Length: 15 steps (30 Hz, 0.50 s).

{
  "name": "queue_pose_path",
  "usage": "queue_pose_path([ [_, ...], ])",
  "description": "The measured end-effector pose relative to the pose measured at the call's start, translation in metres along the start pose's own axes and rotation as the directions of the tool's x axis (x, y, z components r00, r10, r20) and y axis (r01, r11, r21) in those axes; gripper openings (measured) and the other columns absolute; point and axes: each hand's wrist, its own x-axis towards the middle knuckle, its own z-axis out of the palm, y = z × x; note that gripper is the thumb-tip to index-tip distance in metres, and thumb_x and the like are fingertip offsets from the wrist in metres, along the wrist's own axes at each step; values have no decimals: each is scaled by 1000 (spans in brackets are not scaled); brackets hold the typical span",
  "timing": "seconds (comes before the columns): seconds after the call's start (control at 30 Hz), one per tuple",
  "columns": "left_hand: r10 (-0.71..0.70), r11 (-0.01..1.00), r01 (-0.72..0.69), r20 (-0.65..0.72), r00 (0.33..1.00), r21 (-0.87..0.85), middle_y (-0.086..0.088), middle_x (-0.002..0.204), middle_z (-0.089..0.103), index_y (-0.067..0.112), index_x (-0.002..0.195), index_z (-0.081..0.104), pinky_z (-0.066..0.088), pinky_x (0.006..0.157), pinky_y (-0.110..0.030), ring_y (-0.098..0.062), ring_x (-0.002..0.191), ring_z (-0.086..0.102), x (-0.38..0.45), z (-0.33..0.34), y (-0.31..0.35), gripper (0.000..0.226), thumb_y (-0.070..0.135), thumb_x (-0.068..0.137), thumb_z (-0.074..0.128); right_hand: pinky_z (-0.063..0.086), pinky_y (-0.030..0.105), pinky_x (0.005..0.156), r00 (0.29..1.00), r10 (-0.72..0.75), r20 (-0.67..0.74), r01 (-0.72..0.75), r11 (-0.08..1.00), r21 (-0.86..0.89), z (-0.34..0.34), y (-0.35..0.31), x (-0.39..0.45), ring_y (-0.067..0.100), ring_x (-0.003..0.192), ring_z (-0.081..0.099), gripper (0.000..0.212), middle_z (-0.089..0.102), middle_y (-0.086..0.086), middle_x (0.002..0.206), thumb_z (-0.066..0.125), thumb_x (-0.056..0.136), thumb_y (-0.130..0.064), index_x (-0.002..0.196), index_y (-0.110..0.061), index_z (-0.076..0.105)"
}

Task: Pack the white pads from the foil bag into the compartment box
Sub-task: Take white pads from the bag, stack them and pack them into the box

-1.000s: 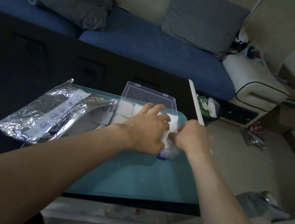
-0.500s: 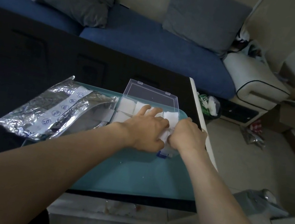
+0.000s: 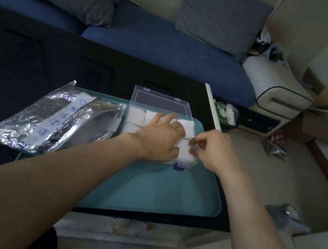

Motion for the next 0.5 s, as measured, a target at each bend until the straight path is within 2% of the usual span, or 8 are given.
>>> queue_pose_path([
  [0.1, 33, 999, -29, -99, 995, 40, -1, 139, 52, 20, 125, 63, 17, 116, -41, -25, 141, 28, 1, -2, 7, 35, 34, 95, 50, 49, 33, 91, 988, 20, 153, -14, 999, -40, 7, 7, 4, 23, 105, 60, 28, 59, 4, 112, 84, 80, -32, 106, -26, 78],
  [0.23, -30, 986, 35, -30, 999, 164, -2, 149, 44, 22, 117, 72, 16, 117, -46, -27, 144, 22, 4, -3, 17, 37, 39, 98, 46, 48, 33, 95, 989, 10, 148, -9, 1000, -5, 7, 9, 7, 24, 114, 57, 46, 57, 7, 124, 86, 77, -38, 119, -25, 73],
  [0.37, -71, 965, 70, -4, 997, 251, -4, 153, 40, 19, 108, 74, 18, 117, -51, -29, 145, 20, 13, -8, 22, 35, 45, 93, 55, 47, 31, 89, 982, 35, 183, -41, 999, 24, 5, 11, 11, 22, 108, 58, 48, 59, 6, 121, 87, 77, -33, 122, -25, 71],
  [0.5, -93, 952, 68, 70, 993, 300, -5, 153, 40, 17, 111, 70, 15, 118, -54, -30, 148, 18, 20, -9, 30, 33, 42, 94, 57, 45, 29, 82, 969, 44, 244, -49, 999, 13, 5, 10, 18, 20, 95, 58, 41, 57, -2, 101, 87, 78, -32, 116, -26, 73],
])
